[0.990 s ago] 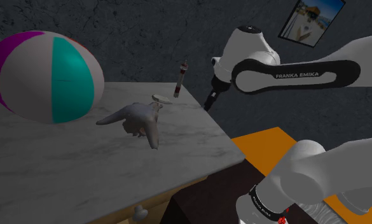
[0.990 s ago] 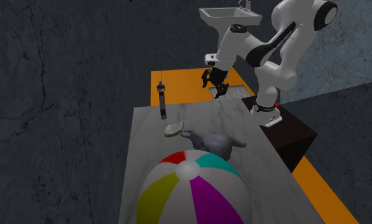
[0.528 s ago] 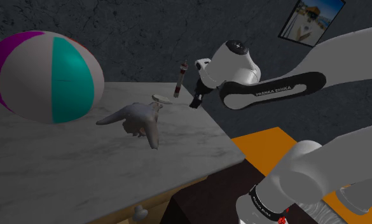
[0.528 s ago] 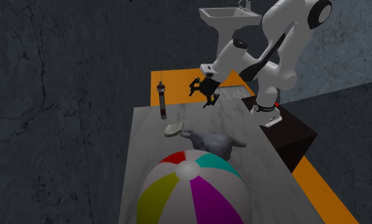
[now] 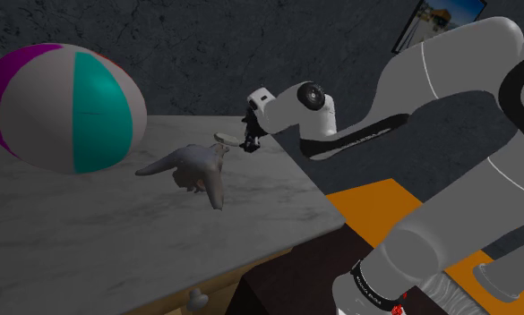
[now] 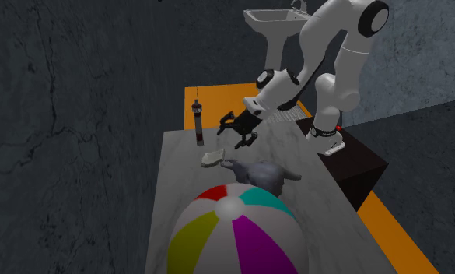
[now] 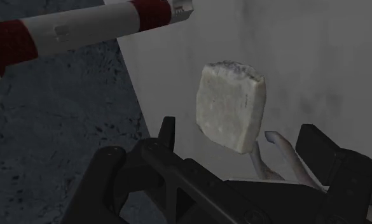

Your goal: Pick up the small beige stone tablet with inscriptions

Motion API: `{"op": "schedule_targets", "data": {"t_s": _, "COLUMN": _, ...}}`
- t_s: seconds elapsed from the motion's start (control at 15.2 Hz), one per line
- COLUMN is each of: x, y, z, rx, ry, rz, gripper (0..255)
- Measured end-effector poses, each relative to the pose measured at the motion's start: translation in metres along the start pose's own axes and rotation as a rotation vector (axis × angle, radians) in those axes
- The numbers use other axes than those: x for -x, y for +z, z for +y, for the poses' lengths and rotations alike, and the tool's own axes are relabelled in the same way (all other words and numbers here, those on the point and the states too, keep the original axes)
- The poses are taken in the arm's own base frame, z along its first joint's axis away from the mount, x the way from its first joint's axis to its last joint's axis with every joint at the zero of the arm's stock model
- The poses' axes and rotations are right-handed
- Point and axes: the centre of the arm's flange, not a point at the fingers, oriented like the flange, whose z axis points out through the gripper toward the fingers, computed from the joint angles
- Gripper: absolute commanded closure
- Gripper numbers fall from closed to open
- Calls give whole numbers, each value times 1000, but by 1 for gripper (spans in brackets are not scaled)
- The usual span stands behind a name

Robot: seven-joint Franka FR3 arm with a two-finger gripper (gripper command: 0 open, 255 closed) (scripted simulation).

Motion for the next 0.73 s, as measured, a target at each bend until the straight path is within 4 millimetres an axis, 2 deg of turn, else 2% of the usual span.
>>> {"op": "schedule_targets", "data": {"t_s": 0.13, "x": -7, "y": 9, "z": -5, "rx": 22, "ry": -55, "rz": 35, "gripper": 0}}
{"op": "schedule_targets", "data": {"t_s": 0.59, "x": -1, "y": 38, "z": -28, "rx": 27, "ry": -74, "rz": 48, "gripper": 0}}
{"op": "schedule_targets", "data": {"t_s": 0.66, "x": -1, "y": 39, "z": -30, "rx": 28, "ry": -74, "rz": 48, "gripper": 255}}
{"op": "schedule_targets", "data": {"t_s": 0.73, "x": -1, "y": 39, "z": -30, "rx": 28, "ry": -74, "rz": 48, "gripper": 255}}
